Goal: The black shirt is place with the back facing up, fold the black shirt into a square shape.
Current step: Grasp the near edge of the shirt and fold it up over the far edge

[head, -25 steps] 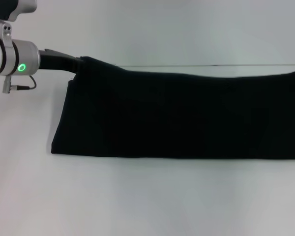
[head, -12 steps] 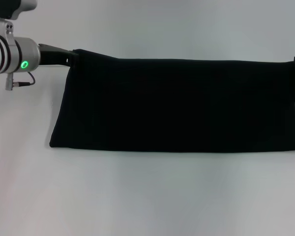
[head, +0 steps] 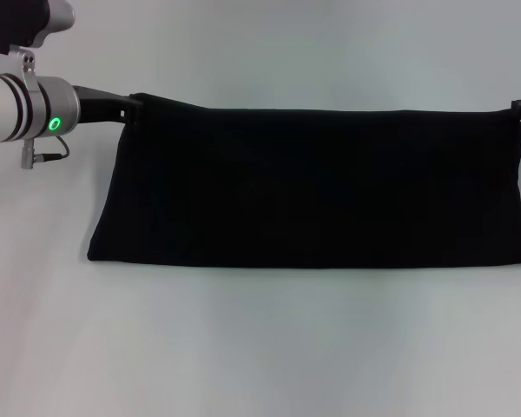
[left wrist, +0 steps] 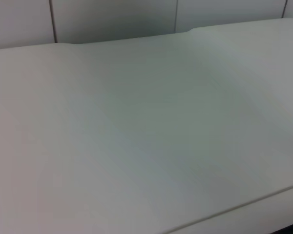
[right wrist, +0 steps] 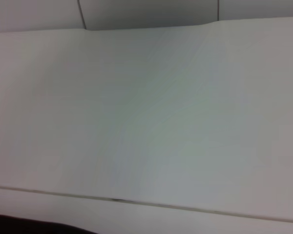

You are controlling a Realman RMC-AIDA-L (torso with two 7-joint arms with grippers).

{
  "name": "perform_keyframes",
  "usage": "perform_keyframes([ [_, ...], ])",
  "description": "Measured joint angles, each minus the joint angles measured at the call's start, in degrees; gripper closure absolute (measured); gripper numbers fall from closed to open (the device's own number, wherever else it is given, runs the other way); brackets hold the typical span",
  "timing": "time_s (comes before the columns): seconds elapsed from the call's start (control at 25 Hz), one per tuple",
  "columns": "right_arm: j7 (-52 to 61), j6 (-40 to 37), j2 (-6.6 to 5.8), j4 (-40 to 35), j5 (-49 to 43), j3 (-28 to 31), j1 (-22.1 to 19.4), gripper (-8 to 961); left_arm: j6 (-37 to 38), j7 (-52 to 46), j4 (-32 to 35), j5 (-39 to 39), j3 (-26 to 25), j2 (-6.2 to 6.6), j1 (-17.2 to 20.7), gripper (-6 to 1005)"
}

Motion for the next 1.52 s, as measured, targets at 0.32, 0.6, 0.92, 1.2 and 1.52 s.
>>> perform_keyframes([
  [0.32, -0.8, 0.35, 0.38, 0.13, 0.02, 0.05, 0.24, 911, -0.91, 0.02, -0.36, -0.01, -0.08, -0.15, -0.09, 991],
  [0.6, -1.66, 0.38, 0.42, -0.03, 0.03, 0.15, 0.25, 907, -0.95, -0.28, -0.04, -0.01, -0.3, -0.26, -0.14, 991],
  [0.92, -1.76, 0.63, 0.08, -0.17, 0.03, 0.41, 0.32, 902, -0.98, -0.33, 0.04, 0.03, -0.31, 0.02, -0.64, 991],
  [1.2, -1.78, 1.36, 0.0, -0.14, 0.02, 0.14, 0.46, 897, -2.17, -0.1, -0.07, -0.74, -0.3, -0.21, -0.71, 992],
  [1.52, -0.69, 1.32, 0.2, 0.06, 0.0, 0.1, 0.78, 892, -3.96, -0.04, 0.16, -1.2, -0.06, -0.94, -0.71, 963],
])
